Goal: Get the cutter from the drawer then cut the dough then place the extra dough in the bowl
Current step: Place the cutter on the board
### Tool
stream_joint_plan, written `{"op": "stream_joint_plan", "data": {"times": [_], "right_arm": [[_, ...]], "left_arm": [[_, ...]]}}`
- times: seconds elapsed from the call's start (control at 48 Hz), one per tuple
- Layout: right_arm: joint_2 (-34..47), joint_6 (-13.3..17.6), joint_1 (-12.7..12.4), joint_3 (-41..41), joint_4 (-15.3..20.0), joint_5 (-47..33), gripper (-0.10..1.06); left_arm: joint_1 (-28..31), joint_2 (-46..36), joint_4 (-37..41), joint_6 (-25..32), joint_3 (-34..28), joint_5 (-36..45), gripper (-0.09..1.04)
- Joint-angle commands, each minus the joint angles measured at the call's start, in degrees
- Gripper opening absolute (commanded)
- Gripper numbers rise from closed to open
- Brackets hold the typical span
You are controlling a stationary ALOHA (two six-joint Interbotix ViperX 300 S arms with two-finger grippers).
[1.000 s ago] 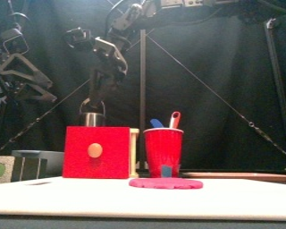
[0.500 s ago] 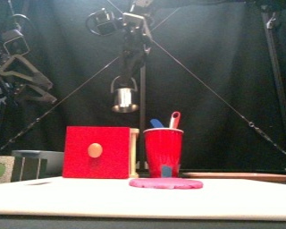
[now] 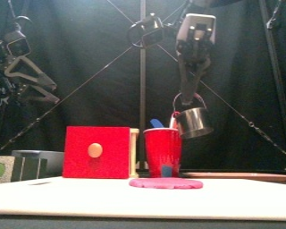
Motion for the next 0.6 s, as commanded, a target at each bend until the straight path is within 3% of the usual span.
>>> {"op": "stream_joint_plan", "data": {"times": [0.021,0.125,0.333,0.604], "right_arm": [[-3.87,1.32,1.05,4.75,0.09,-4.57,0.48],[-4.83,3.08,1.32,8.53,-0.44,-7.56,0.48],[-5.63,3.34,2.11,13.27,-2.02,-13.18,0.49],[-5.63,3.43,2.11,16.52,-1.49,-16.00,0.52]], "left_arm": [[2.11,0.00,0.88,0.09,-1.58,-0.26,0.83],[3.78,0.00,1.05,0.00,-1.67,-0.26,0.83],[8.09,0.00,0.97,-0.18,-2.81,0.09,0.84],[11.87,0.00,0.35,-0.44,-5.01,2.02,0.84]]}}
